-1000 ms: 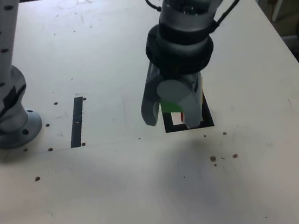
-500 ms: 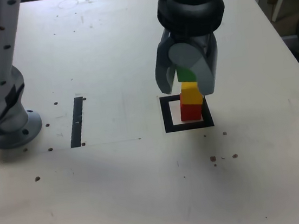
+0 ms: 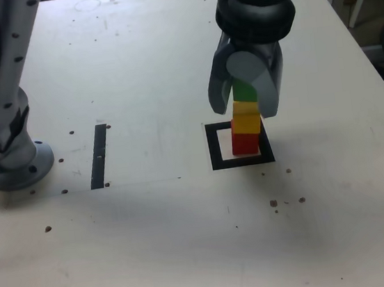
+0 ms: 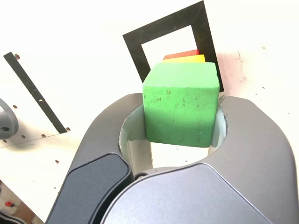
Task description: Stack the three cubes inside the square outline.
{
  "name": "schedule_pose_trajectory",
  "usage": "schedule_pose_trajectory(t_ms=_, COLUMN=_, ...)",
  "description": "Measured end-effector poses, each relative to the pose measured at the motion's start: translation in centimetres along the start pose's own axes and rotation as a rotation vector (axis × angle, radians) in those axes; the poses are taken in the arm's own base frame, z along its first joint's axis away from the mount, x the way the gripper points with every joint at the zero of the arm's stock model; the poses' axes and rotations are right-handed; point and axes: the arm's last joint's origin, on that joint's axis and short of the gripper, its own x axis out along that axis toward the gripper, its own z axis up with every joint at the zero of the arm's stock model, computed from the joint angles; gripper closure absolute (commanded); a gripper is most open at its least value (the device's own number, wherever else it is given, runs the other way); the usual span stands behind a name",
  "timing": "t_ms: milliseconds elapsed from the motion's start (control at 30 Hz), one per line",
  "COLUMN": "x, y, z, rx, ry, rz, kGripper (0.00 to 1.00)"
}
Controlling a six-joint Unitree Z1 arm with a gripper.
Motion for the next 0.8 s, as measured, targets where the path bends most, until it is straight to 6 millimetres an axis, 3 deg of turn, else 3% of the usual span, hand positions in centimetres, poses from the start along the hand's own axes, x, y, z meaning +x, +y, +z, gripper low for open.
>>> schedule_pose_trajectory(t_ms=233, x=0.6, y=-0.1, z=0.6, rx=0.007, ry=0.000, rz=-0.019, kGripper=0.67)
schedule_pose_trajectory(t_ms=300, x=0.7, y=-0.1, z=0.6, rx=0.008, ry=0.001, rz=-0.020, kGripper=0.54)
schedule_pose_trajectory(t_ms=433, x=0.8, y=-0.1, z=0.6, rx=0.010, ry=0.006, rz=-0.021, kGripper=0.13)
schedule_pose_trajectory(t_ms=500, x=0.9, y=-0.1, z=0.6, rx=0.010, ry=0.010, rz=-0.021, kGripper=0.01)
schedule_pose_trajectory(t_ms=800, x=1.1, y=-0.2, z=0.4, rx=0.004, ry=0.009, rz=-0.024, kGripper=0.00)
